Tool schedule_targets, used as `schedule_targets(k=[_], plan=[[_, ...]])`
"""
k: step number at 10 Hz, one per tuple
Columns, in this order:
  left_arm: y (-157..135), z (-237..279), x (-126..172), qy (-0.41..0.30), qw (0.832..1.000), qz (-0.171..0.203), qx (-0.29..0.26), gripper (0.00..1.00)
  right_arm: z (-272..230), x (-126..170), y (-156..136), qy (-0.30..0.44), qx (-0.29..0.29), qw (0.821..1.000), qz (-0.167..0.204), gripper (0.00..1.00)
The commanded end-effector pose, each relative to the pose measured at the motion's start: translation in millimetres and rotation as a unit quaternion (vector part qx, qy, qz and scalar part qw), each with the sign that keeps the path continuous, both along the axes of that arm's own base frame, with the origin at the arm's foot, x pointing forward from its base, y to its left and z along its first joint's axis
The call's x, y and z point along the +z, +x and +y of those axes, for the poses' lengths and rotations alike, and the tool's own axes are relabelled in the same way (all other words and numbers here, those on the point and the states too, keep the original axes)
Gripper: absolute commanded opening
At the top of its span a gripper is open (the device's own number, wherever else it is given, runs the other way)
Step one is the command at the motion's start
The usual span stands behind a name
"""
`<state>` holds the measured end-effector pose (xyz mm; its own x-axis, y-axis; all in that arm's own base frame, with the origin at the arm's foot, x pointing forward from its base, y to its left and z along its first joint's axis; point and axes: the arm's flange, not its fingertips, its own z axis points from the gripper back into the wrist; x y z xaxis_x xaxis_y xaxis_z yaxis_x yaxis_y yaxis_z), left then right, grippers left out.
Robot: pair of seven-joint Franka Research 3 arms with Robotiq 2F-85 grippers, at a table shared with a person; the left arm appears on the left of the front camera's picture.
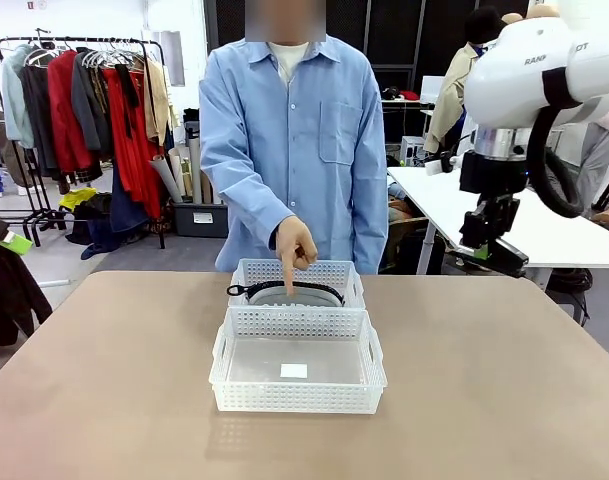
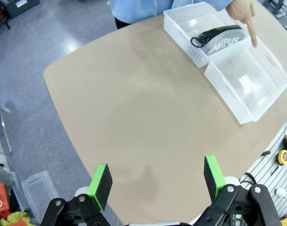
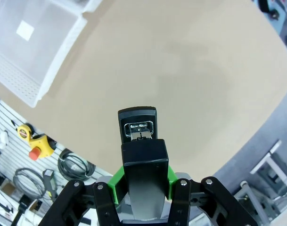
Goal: Distribute items into two baskets.
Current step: Place the picked Stapler into the Organizing basket as instructed by the person.
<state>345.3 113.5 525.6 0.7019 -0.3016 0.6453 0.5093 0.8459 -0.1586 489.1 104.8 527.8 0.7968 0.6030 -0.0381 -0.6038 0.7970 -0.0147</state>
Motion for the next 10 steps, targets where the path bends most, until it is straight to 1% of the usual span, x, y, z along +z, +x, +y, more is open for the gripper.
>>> schedule_targets(k=[1,6,10], plan=[[-0.7,-0.3,-0.8,-0.001,1.000,-0.002,-0.004,1.00,6.1,-9.4,-12.4,-0.011,0.048,0.999,-0.001,0.27],[-0.7,-0.3,-0.8,-0.001,1.000,-0.002,-0.004,1.00,48.5,-27.4,-48.3,-0.025,0.126,0.991,-0.029,0.27],[-0.7,-0.3,-0.8,-0.001,1.000,-0.002,-0.004,1.00,82.2,-41.4,-59.9,-0.011,0.190,0.981,-0.036,0.27]])
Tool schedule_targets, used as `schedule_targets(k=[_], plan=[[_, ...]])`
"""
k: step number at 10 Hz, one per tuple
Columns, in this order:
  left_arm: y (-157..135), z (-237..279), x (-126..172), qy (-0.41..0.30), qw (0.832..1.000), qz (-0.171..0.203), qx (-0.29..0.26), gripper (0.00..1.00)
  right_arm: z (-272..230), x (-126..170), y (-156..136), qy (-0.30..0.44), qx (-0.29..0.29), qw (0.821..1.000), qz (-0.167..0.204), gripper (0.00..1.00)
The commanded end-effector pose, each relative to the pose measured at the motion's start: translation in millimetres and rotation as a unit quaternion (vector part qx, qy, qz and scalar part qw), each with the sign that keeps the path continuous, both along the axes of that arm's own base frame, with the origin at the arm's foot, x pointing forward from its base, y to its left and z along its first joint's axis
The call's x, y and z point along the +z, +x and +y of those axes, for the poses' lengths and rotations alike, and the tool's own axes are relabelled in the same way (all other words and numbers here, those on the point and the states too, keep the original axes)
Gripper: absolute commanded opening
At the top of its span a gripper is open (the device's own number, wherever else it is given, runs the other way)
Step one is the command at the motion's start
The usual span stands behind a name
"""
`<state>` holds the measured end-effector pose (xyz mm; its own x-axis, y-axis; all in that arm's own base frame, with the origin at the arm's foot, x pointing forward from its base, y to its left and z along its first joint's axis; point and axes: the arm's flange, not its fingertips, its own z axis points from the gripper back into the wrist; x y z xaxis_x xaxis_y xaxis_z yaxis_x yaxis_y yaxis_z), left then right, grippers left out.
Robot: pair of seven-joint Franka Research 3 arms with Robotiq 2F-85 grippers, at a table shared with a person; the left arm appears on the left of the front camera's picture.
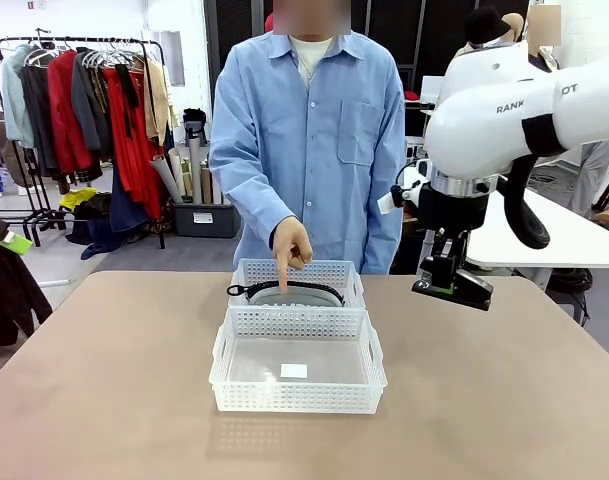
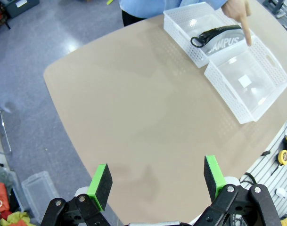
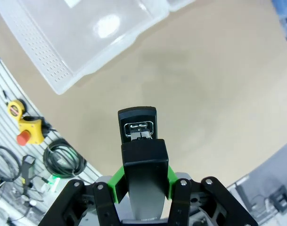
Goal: Distribute items into two baskets.
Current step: Place the picked Stapler into the Organizing basket as instructed by the person.
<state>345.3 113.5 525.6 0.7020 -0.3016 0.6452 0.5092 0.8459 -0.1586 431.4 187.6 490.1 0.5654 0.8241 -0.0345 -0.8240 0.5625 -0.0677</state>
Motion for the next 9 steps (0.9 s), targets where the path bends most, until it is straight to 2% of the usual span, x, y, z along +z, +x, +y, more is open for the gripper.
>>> schedule_targets(k=[1,9], plan=[[-0.6,-0.3,-0.8,-0.001,1.000,-0.002,-0.004,1.00,8.3,-6.6,-3.4,0.010,0.045,0.999,-0.013,0.27],[-0.6,-0.3,-0.8,-0.001,1.000,-0.002,-0.004,1.00,89.8,-37.2,-13.8,0.012,0.174,0.985,-0.006,0.27]])
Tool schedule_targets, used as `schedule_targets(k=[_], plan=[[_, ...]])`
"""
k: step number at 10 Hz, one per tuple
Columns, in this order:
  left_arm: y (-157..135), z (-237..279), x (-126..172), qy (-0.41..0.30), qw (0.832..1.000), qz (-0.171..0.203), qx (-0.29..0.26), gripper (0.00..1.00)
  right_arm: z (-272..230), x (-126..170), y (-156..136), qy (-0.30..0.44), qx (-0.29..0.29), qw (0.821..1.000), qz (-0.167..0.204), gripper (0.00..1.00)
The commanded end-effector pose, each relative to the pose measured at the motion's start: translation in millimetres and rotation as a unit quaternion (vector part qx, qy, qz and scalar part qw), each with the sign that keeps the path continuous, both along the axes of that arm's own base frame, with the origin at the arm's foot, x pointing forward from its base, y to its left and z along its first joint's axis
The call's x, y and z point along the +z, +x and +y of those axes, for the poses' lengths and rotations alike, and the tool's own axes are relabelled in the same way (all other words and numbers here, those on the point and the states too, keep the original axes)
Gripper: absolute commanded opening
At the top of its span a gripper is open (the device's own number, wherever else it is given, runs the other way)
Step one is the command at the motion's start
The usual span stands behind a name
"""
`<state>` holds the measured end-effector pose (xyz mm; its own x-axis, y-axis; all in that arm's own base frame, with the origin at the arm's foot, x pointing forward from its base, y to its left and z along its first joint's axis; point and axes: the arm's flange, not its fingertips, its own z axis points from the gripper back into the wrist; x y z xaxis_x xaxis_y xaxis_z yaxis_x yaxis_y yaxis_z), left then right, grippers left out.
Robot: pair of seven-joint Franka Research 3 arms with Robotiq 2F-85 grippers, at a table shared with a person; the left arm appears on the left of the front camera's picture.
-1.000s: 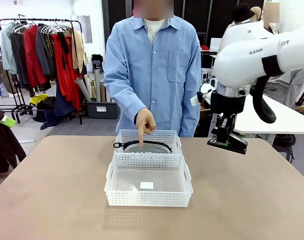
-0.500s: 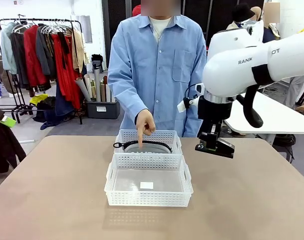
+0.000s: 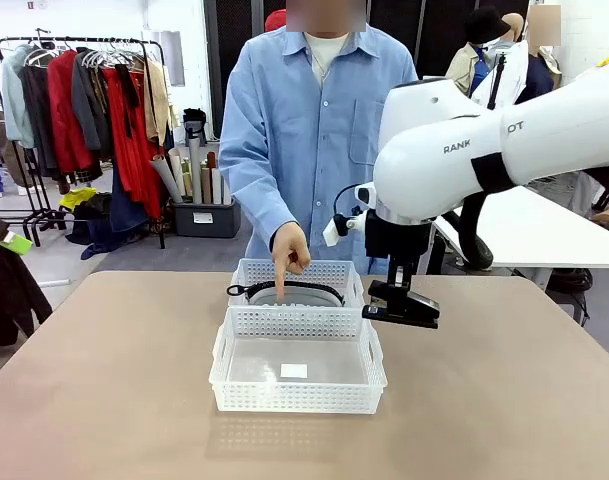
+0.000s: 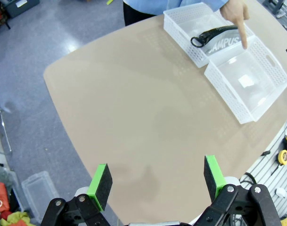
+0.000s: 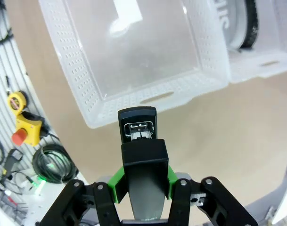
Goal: Distribute items into two baskets.
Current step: Place the picked Stapler into the Organizing basket as instructed by the person.
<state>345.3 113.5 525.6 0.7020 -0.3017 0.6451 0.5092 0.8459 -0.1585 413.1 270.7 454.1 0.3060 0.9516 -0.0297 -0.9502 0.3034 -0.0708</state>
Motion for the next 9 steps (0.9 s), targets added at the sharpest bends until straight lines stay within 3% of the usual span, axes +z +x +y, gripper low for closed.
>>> schedule_targets(k=[1,9], plan=[[-0.6,-0.3,-0.8,-0.002,1.000,-0.002,-0.004,1.00,16.3,-6.9,4.5,0.012,0.045,0.999,-0.001,0.27],[-0.6,-0.3,-0.8,-0.002,1.000,-0.002,-0.004,1.00,71.9,-47.0,15.2,0.050,0.102,0.993,-0.010,0.27]])
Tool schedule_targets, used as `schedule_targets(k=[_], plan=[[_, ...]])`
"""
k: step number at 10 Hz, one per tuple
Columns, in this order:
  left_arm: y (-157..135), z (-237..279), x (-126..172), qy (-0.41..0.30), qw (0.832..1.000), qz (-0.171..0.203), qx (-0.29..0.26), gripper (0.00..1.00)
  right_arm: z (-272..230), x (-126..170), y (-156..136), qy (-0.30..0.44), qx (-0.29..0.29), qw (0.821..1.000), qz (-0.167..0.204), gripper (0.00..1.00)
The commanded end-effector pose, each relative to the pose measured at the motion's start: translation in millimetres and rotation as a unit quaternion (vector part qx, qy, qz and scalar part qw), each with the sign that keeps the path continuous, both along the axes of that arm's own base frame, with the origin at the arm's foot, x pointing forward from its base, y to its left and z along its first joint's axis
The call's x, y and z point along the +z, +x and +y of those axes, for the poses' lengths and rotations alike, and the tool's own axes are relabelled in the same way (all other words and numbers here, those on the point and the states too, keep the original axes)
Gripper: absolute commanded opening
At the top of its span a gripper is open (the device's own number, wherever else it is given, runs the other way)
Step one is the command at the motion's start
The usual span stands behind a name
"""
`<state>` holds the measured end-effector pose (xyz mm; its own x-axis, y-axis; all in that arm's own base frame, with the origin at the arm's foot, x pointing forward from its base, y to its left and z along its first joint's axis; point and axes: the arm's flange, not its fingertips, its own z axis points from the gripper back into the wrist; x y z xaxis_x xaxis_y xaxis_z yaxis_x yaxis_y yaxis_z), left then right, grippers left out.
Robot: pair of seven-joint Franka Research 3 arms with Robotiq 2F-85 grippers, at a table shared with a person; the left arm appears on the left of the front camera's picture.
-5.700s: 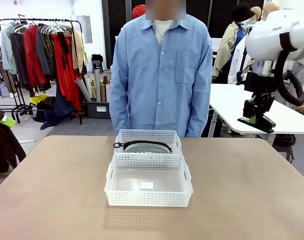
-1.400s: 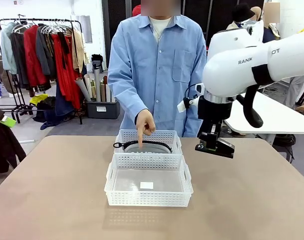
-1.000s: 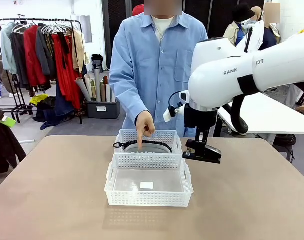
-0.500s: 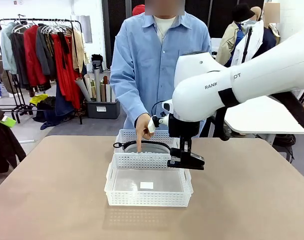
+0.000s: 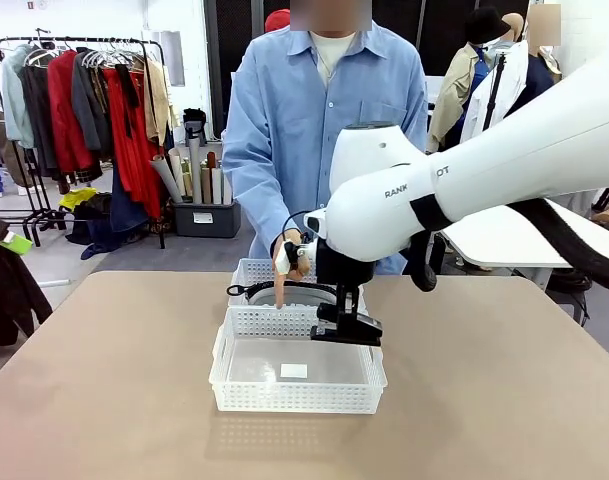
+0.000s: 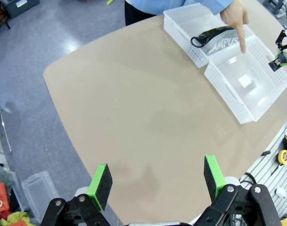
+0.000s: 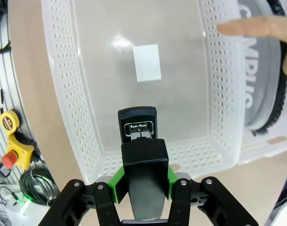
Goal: Distribute items into two baskets.
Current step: Place the picked Stapler into the Organizing basket as instructed by the person.
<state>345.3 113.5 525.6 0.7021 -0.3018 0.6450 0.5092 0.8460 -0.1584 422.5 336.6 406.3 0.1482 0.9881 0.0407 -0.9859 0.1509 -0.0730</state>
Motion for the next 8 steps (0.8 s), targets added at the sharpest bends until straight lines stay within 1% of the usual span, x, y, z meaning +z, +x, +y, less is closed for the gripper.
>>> schedule_targets(k=[1,6,8], plan=[[-0.6,-0.3,-0.8,-0.002,1.000,-0.002,-0.004,1.00,13.7,-3.4,6.9,0.015,0.030,0.999,-0.002,0.27],[-0.6,-0.3,-0.8,-0.002,1.000,-0.002,-0.004,1.00,34.9,-22.9,10.1,0.012,0.051,0.998,-0.017,0.27],[-0.6,-0.3,-0.8,-0.002,1.000,-0.002,-0.004,1.00,34.5,-35.4,14.0,0.018,0.053,0.998,-0.012,0.27]])
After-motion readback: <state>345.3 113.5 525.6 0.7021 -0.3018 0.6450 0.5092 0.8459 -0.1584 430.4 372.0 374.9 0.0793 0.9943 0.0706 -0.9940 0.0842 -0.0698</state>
